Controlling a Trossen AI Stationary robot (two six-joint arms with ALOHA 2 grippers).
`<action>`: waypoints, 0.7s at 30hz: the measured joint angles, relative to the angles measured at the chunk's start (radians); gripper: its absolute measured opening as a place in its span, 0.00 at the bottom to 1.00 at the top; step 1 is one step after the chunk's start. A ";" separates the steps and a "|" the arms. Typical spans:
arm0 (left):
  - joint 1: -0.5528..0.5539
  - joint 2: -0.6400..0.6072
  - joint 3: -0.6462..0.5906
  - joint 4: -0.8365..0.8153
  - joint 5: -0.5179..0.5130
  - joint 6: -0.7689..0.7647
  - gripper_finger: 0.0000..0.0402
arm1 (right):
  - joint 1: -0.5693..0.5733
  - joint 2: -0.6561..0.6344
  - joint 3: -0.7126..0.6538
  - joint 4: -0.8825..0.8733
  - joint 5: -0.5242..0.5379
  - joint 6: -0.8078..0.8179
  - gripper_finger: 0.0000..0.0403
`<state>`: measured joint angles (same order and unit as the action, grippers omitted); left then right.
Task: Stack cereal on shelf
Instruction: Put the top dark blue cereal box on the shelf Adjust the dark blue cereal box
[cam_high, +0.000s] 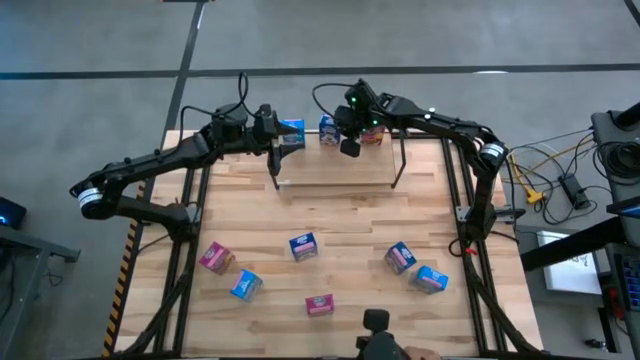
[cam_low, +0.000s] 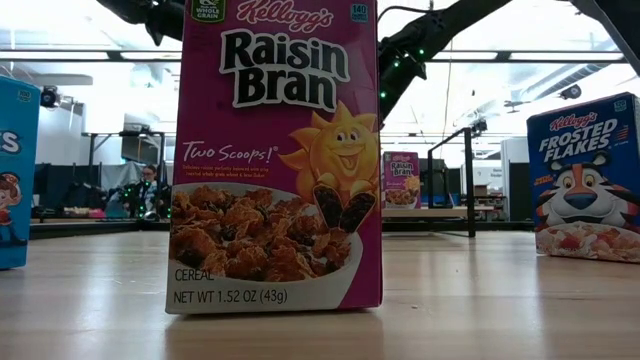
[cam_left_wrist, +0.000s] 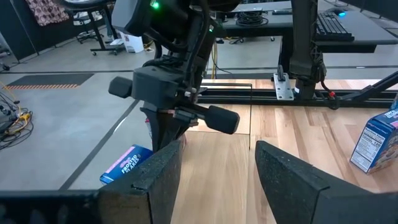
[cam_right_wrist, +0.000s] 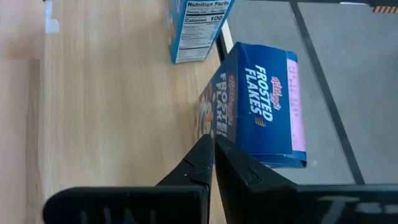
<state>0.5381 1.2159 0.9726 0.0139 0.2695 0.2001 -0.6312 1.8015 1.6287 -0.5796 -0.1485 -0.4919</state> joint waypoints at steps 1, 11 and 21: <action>0.000 0.000 0.000 0.000 0.000 0.000 0.47 | 0.000 0.000 0.000 0.000 0.002 -0.001 0.02; 0.000 0.000 0.000 0.000 0.000 0.000 0.47 | 0.000 0.000 0.000 0.001 0.052 -0.017 0.02; 0.000 0.000 0.000 0.000 0.000 0.000 0.47 | 0.000 0.000 0.000 0.000 0.076 -0.027 0.02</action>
<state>0.5381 1.2156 0.9726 0.0143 0.2699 0.2001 -0.6312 1.8015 1.6287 -0.5792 -0.0727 -0.5186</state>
